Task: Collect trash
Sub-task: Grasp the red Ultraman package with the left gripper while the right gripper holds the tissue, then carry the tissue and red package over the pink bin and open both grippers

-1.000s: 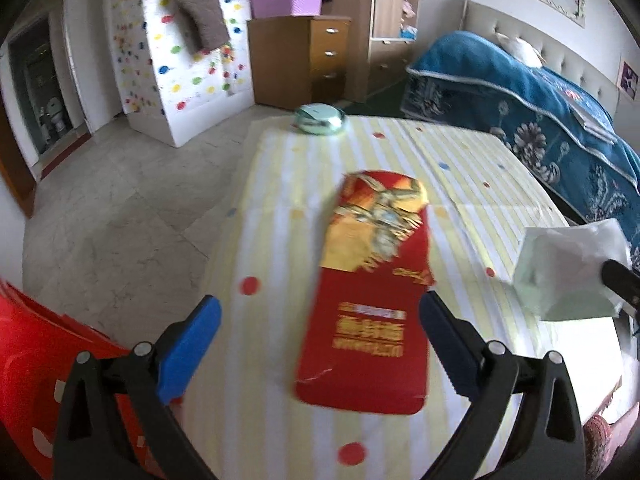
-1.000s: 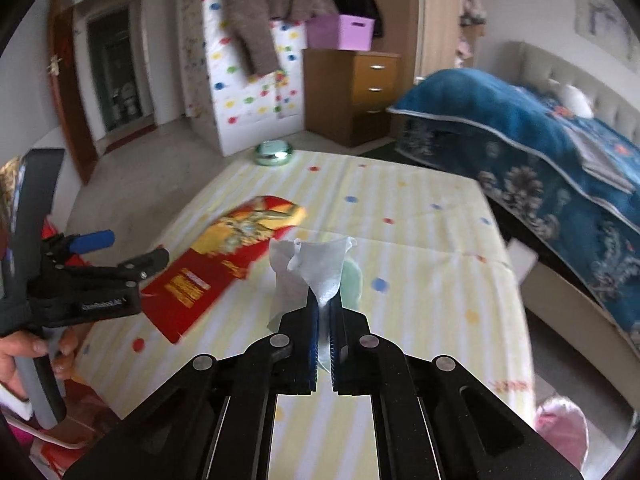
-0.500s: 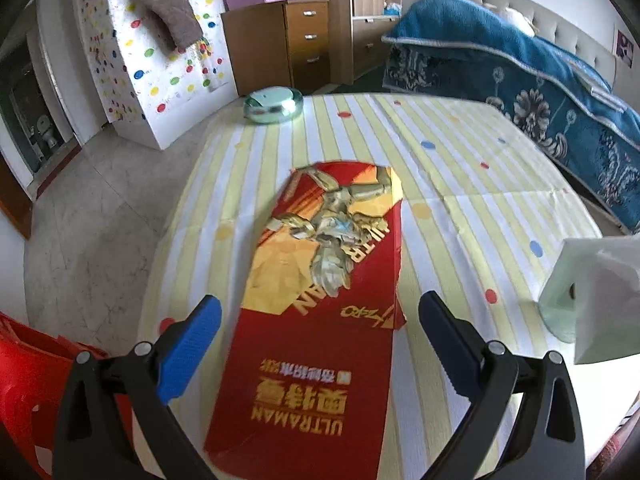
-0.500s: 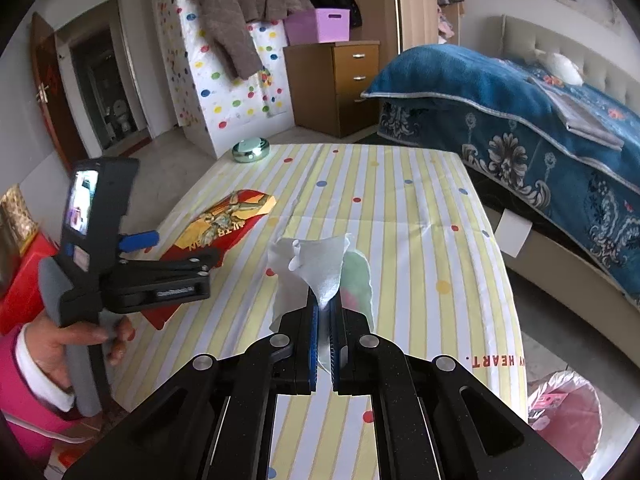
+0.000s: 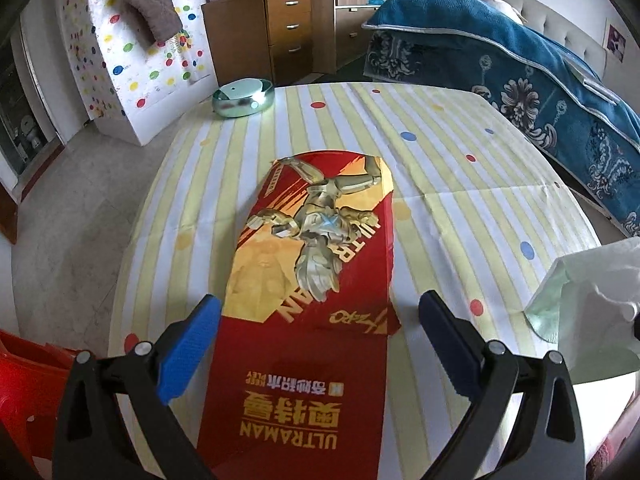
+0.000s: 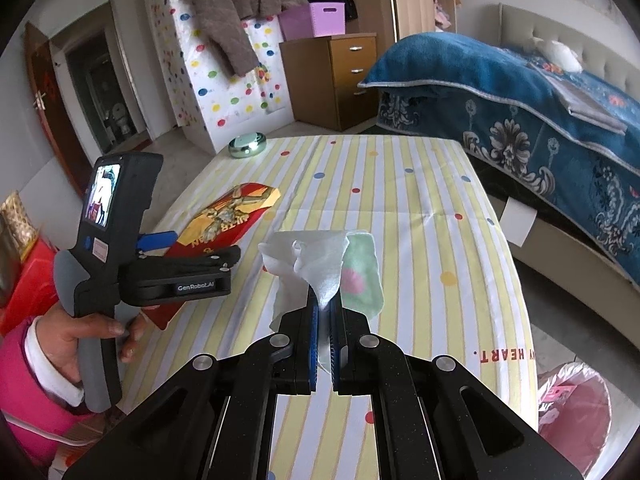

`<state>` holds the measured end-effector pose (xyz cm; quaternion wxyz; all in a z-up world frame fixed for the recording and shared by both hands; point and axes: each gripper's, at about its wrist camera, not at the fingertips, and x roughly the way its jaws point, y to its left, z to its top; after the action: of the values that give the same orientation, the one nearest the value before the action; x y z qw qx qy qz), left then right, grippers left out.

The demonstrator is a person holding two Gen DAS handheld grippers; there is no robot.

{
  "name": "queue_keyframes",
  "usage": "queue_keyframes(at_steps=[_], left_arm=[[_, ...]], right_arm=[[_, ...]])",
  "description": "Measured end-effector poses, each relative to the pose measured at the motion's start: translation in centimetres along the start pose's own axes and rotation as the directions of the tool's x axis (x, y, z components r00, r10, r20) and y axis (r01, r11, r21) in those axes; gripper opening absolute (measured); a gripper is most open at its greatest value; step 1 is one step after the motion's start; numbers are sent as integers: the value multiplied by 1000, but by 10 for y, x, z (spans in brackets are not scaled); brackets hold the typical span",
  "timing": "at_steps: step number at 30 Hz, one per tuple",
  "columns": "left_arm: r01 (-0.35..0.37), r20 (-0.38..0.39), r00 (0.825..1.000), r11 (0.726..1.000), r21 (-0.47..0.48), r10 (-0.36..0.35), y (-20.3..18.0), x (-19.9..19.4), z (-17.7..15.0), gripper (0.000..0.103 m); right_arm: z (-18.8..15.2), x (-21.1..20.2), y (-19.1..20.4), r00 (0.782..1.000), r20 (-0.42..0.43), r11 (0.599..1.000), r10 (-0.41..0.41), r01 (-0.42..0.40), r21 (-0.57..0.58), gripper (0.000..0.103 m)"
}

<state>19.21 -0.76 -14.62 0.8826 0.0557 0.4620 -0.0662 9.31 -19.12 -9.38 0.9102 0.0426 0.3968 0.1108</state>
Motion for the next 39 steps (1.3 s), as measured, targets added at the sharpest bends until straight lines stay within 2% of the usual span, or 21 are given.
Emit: queue_keyframes(at_steps=[3,9,18,25,34,39], left_arm=[[2,3,1000,1000,10,-2,-5,-3,1,80],[11,-15,1000,1000,7,-11,-11,-10,-5,80],[86,68,994,996,-4,-86,-19,-59,-12,80],[147,141,979,989,0,-145,-31,-99,-14,80],[199,197,959,979,46,-204,-57,-134,-15,80],[268,226,930,956,123,-289,-91,-150,-20,80]], right_arm=[[-2,1,-1,1000,1,1000,-1,1,2,5],[-7,-7,-5,1000,11,1000,-12,11,9,5],[-12,-20,-12,999,30,1000,-19,18,21,5],[-18,-43,-16,998,62,999,-27,25,32,5],[-29,-73,-31,992,110,996,-66,59,66,4],[-43,-99,-51,984,132,987,-119,104,119,4]])
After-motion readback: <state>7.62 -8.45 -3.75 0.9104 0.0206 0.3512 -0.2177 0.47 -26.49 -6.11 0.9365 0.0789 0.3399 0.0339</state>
